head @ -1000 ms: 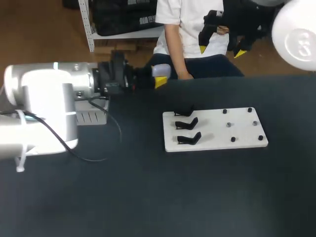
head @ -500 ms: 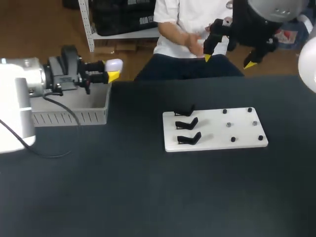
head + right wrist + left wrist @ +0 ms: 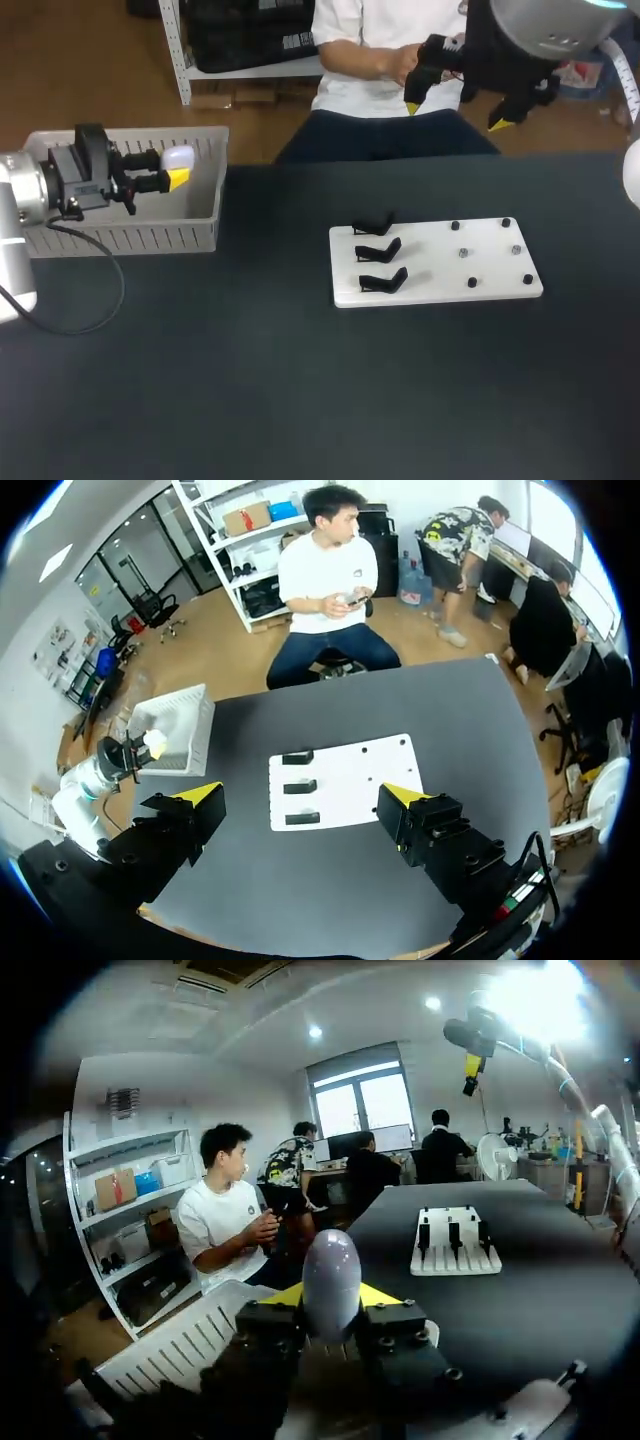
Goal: Pick up each earbud case from the left stands, insert the matching earbuds, close the lid, and place the case in the box.
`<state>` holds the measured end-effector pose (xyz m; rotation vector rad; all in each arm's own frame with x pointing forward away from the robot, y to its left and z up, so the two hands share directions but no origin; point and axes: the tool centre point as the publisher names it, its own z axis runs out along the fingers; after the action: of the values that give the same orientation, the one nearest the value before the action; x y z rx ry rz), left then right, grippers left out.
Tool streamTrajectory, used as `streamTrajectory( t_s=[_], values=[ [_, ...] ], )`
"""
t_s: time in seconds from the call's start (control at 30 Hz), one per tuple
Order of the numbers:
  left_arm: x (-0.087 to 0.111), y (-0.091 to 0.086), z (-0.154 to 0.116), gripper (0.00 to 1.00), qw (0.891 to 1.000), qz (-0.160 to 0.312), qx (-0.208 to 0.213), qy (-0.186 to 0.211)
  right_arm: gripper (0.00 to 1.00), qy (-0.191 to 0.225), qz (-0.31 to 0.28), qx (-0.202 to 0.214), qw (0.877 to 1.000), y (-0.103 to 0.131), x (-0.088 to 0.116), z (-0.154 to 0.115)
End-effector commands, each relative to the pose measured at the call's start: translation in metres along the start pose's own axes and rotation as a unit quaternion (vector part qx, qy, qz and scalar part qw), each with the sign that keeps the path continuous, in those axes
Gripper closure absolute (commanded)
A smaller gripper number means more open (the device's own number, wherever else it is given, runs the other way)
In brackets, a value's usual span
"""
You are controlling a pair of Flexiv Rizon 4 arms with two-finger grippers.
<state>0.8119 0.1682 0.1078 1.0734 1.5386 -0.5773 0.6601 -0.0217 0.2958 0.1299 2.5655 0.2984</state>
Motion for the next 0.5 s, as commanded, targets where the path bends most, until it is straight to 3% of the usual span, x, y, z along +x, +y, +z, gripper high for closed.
streamTrajectory(
  t_s=[0.03, 0.1, 0.13, 0.17, 0.2, 0.23, 0.37, 0.5],
  values=[
    [0.020, 0.012, 0.010, 1.00, 1.000, -0.006, 0.003, 0.006, 0.00, -0.006, -0.002, 0.002, 1.000, 0.005, 0.001, 0.003],
    [0.030, 0.014, 0.010, 1.00, 1.000, -0.016, 0.001, 0.013, 0.00, -0.005, -0.003, 0.002, 1.000, 0.007, 0.000, 0.003],
    [0.034, 0.015, 0.011, 0.93, 1.000, -0.023, 0.003, 0.015, 0.00, -0.002, -0.004, 0.001, 1.000, 0.007, 0.000, 0.004],
    [0.037, 0.015, 0.011, 0.69, 0.999, -0.028, 0.003, 0.019, 0.00, 0.000, -0.005, 0.000, 1.000, 0.008, 0.000, 0.005],
    [0.040, 0.016, 0.011, 0.24, 0.999, -0.028, 0.004, 0.018, 0.00, 0.001, -0.006, 0.000, 1.000, 0.009, 0.001, 0.006],
    [0.043, 0.017, 0.010, 0.00, 0.999, -0.037, -0.001, 0.019, 0.00, 0.004, -0.007, -0.001, 1.000, 0.009, 0.001, 0.007],
    [0.042, 0.017, 0.010, 0.00, 0.999, -0.039, 0.002, 0.020, 0.00, 0.009, -0.009, -0.005, 1.000, 0.011, 0.003, 0.013],
    [0.027, 0.007, 0.007, 0.00, 0.999, -0.040, 0.006, 0.021, 0.00, 0.003, -0.011, -0.016, 1.000, 0.009, 0.004, 0.013]
  ],
)
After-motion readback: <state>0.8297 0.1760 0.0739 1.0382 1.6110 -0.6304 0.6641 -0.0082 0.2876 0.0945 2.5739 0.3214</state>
